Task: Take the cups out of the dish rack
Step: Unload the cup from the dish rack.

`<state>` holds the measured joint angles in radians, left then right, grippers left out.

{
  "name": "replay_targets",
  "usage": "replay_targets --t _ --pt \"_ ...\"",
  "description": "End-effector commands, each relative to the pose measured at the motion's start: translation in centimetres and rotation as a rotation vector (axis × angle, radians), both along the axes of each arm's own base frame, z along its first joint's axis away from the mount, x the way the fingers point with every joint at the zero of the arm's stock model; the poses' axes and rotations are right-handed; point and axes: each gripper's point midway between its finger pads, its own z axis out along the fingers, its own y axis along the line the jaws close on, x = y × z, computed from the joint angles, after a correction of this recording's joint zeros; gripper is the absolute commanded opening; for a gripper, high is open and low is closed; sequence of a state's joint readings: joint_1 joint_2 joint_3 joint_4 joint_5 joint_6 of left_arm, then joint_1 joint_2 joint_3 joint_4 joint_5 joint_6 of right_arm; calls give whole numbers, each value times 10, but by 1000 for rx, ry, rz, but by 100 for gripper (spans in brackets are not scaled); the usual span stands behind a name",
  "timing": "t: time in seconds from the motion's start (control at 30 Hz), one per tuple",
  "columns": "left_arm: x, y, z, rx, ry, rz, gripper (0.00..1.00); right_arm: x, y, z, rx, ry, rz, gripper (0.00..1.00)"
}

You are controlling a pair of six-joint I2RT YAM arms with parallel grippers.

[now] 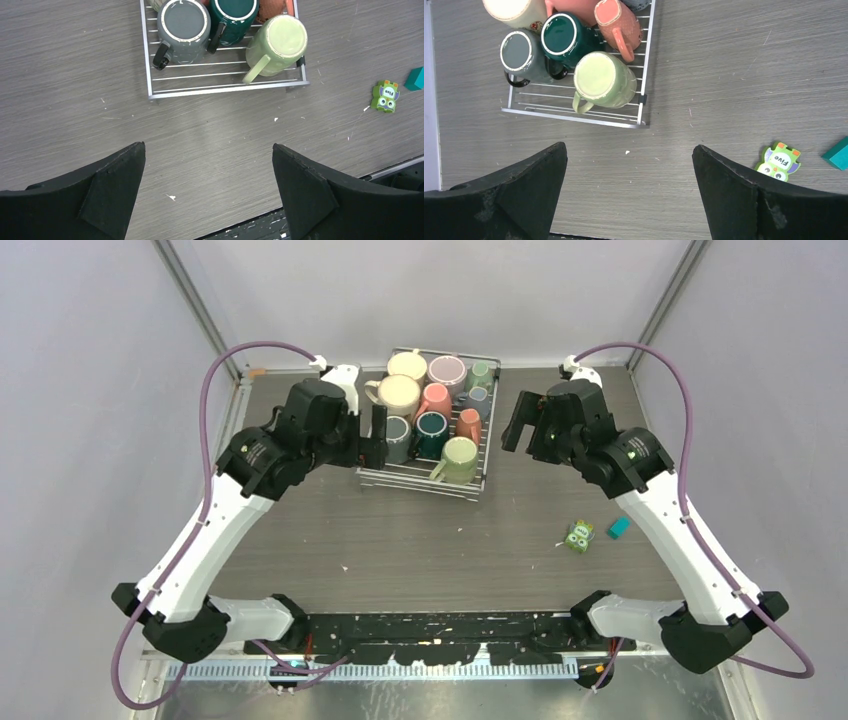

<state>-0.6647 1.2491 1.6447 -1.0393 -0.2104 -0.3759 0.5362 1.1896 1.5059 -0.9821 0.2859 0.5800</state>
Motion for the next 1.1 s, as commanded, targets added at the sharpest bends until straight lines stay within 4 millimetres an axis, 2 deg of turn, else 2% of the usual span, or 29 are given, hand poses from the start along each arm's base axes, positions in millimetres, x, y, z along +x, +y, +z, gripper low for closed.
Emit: replay_targets --t 0.0,0.17,0.43,0.67,1.07 --pt "2 7 12 0 -59 14 100 7 4 10 7 -34 11 100" --pt "-1 14 6 24 -56 27 100 14 10 -1 -7 3 14 100" --pt "0 18 -3 21 -46 52 100 26 30 -21 -59 66 41 100" --pt "3 11 -15 -3 -7 47 100 34 49 -51 -95 126 68 100" --pt "2 -7 -33 -61 45 -4 100 66 78 -75 -110 173 73 100"
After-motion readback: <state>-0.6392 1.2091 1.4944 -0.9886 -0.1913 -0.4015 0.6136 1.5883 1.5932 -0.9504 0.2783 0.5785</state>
